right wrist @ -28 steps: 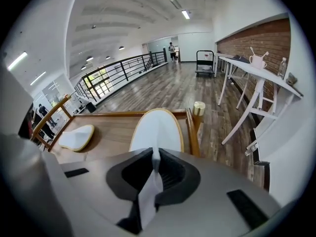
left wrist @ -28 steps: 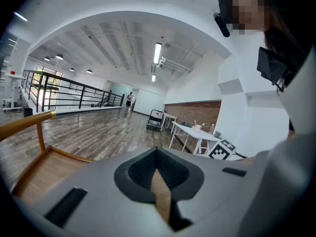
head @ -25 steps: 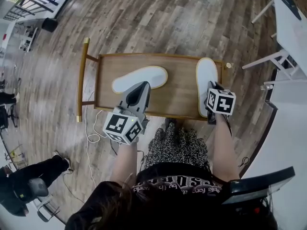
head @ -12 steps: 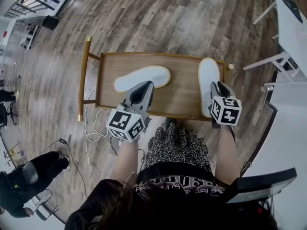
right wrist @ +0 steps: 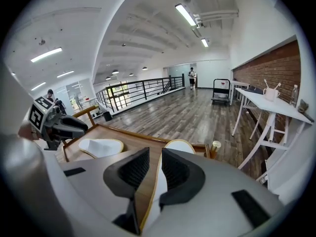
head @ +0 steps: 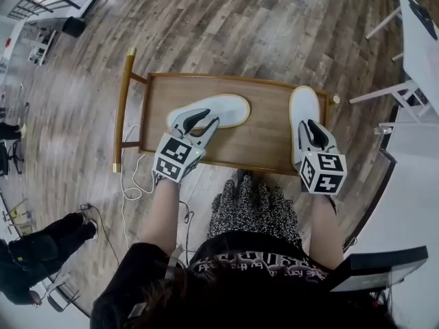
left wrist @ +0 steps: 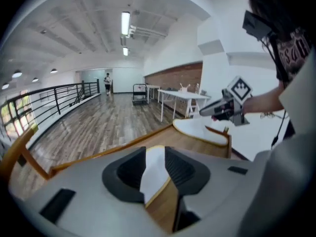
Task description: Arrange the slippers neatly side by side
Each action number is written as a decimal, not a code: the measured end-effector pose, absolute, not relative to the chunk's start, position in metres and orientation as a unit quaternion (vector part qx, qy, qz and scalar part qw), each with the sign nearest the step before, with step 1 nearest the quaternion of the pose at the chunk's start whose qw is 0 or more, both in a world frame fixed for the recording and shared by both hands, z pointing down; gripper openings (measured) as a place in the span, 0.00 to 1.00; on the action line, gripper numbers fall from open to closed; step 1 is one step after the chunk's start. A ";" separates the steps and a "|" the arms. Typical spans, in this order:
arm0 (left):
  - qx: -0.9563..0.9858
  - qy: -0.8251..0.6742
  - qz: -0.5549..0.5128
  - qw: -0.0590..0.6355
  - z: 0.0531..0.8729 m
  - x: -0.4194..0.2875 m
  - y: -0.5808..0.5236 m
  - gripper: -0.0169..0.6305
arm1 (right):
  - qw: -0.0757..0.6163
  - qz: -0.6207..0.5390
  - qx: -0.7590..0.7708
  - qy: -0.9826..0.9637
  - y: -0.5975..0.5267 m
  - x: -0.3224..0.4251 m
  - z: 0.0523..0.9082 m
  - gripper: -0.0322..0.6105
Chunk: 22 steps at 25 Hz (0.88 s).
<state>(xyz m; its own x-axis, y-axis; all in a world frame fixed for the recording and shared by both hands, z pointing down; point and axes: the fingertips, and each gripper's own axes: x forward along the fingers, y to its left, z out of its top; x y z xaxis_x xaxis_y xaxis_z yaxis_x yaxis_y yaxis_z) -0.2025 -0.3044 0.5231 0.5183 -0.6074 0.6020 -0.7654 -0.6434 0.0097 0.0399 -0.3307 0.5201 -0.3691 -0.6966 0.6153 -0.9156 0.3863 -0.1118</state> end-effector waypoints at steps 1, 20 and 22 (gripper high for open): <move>0.858 -0.381 0.323 0.121 0.533 -0.204 -0.305 0.19 | 0.246 0.222 0.504 -0.797 -0.330 0.037 0.521 0.17; 0.821 -0.266 0.476 0.167 0.626 -0.206 -0.316 0.16 | 0.255 0.196 0.506 -0.800 -0.320 0.019 0.520 0.16; 0.817 -0.273 0.476 0.176 0.627 -0.202 -0.313 0.06 | 0.253 0.195 0.511 -0.798 -0.319 0.023 0.519 0.16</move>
<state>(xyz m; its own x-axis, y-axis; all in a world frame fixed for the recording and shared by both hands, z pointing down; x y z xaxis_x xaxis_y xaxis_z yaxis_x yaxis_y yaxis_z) -0.2024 -0.3135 0.6265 0.3984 -0.2784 0.8739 -0.6136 -0.7891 0.0283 0.0232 -0.3190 0.5188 -0.3500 -0.7176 0.6021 -0.9143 0.4017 -0.0526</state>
